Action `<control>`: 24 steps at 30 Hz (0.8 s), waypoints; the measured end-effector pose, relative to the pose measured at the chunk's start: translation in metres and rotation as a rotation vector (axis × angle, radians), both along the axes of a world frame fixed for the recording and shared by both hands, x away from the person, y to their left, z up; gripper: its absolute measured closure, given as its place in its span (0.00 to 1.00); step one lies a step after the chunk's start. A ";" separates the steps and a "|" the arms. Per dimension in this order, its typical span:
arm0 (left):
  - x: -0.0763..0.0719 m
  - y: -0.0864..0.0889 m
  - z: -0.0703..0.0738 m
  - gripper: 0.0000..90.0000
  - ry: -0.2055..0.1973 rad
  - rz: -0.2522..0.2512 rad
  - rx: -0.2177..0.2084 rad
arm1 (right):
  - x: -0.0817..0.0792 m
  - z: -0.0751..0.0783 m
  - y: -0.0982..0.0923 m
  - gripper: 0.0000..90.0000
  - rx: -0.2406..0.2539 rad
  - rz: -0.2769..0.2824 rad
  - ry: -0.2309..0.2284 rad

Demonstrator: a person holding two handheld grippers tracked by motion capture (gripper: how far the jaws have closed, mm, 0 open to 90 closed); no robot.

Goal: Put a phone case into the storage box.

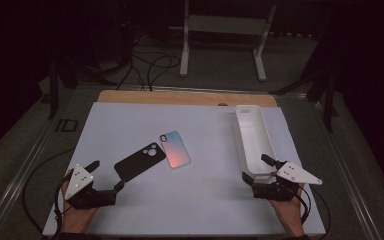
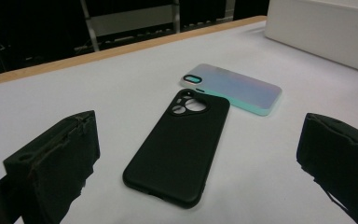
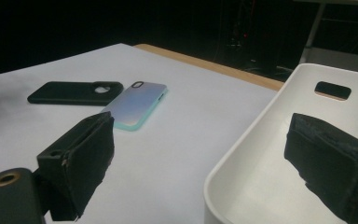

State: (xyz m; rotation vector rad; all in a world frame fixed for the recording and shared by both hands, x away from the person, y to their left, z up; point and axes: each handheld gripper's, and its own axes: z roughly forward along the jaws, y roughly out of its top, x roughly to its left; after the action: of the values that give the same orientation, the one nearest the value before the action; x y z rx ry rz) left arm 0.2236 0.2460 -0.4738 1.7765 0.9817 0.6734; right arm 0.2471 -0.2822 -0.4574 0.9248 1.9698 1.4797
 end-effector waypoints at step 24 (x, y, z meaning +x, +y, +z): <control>0.000 -0.001 -0.004 0.00 -0.025 0.035 -0.010 | 0.001 0.008 0.010 0.09 -0.025 -0.013 0.008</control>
State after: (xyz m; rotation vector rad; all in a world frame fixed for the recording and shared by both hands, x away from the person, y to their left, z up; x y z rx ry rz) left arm 0.2238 0.2448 -0.4774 1.7420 0.9996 0.7097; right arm 0.2481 -0.2724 -0.4490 0.9321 1.9797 1.4432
